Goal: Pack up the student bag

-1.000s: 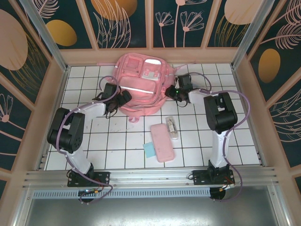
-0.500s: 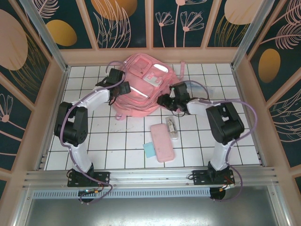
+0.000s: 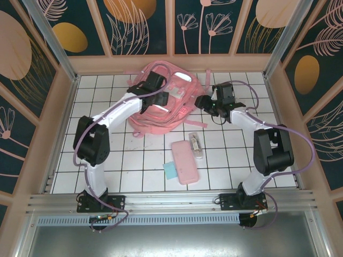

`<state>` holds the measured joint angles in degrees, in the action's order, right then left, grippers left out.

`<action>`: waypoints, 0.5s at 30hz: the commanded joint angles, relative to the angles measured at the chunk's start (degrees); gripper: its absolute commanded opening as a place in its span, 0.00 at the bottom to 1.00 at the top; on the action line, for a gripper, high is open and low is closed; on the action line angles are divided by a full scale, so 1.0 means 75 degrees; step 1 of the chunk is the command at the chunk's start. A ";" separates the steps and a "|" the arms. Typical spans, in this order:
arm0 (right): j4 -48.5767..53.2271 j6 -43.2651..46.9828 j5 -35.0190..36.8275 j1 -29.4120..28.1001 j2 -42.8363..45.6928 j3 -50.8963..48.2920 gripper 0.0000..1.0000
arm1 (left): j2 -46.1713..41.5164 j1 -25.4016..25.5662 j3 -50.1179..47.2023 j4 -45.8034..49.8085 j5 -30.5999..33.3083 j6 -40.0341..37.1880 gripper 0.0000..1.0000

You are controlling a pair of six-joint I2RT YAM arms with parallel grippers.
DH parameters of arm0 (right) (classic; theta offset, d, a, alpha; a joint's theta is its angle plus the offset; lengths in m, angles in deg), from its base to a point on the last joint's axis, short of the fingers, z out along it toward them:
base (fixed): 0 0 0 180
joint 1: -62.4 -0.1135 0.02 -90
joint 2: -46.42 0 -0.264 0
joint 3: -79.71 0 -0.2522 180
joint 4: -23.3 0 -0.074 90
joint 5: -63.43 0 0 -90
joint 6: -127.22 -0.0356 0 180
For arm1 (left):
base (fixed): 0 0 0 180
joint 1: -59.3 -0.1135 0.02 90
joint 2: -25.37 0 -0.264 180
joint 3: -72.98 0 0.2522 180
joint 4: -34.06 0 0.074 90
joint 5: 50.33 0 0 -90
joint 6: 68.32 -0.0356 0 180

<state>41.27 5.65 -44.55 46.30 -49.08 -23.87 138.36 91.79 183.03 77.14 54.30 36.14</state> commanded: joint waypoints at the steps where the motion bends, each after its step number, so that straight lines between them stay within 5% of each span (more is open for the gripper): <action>1: 0.0139 0.0135 0.0103 0.0081 0.0126 0.0086 0.55 | 0.0757 0.0344 0.0612 0.0833 -0.0327 -0.0442 0.81; 10: 0.0050 0.0155 0.0053 0.0108 0.0376 -0.0295 0.55 | 0.2115 0.0535 0.1621 0.0960 0.0311 -0.0391 0.73; 15: 0.0121 0.0224 0.0074 0.0140 0.0521 -0.0364 0.56 | 0.2850 0.0533 0.1678 0.0908 0.1022 -0.0510 0.54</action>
<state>41.71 5.85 -44.57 46.74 -47.70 -25.75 156.31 96.45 194.55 82.61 56.00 32.95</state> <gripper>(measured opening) 0.555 0.566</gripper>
